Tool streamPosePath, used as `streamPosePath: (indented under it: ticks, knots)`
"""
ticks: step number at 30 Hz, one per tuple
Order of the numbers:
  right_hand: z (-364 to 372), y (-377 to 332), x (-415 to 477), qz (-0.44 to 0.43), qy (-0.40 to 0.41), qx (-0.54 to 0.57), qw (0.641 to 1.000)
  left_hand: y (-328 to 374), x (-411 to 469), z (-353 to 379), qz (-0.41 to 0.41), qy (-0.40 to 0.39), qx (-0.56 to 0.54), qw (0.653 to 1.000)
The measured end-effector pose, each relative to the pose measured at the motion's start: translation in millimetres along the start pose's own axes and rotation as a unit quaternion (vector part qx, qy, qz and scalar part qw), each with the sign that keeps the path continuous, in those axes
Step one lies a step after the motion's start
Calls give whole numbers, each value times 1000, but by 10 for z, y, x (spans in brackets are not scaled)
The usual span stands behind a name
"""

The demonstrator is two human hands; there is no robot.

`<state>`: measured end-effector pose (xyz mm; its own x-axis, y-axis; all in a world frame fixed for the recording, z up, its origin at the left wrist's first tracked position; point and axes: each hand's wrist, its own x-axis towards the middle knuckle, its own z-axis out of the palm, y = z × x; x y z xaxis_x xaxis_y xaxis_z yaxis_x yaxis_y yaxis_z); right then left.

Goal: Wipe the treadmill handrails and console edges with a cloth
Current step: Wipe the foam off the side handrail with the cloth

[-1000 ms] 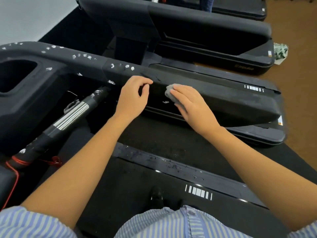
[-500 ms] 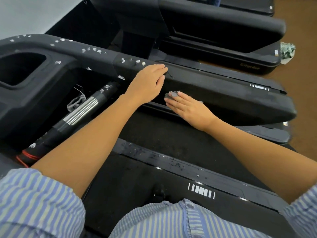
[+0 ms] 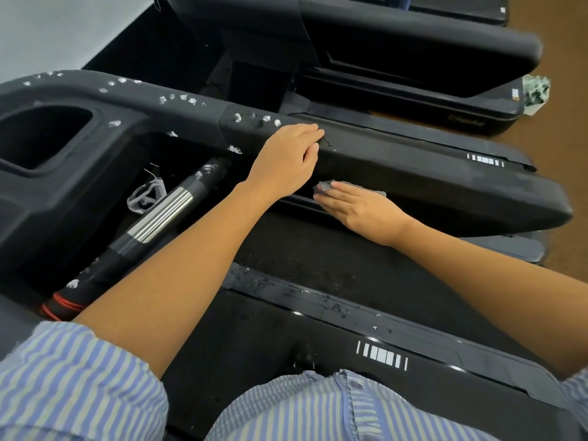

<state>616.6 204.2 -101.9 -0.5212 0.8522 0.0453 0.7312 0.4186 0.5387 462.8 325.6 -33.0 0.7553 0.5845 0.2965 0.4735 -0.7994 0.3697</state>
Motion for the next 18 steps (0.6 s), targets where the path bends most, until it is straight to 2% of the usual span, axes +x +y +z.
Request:
streamPosePath:
  ticks: [4, 8, 12, 18]
  knots:
    - [-62, 9, 0, 26, 35, 32, 999, -1, -1, -4, -2, -3, -2, 1000]
    - [-216, 79, -47, 100, 87, 81, 988, 10, -3, -13, -4, -4, -10, 1000]
    - [-308, 131, 31, 200, 126, 188, 953, 26, -7, 9, -21, -3, -14, 1000]
    - [-425, 132, 159, 252, 145, 281, 914, 68, 18, -24, -60, -13, -51, 997]
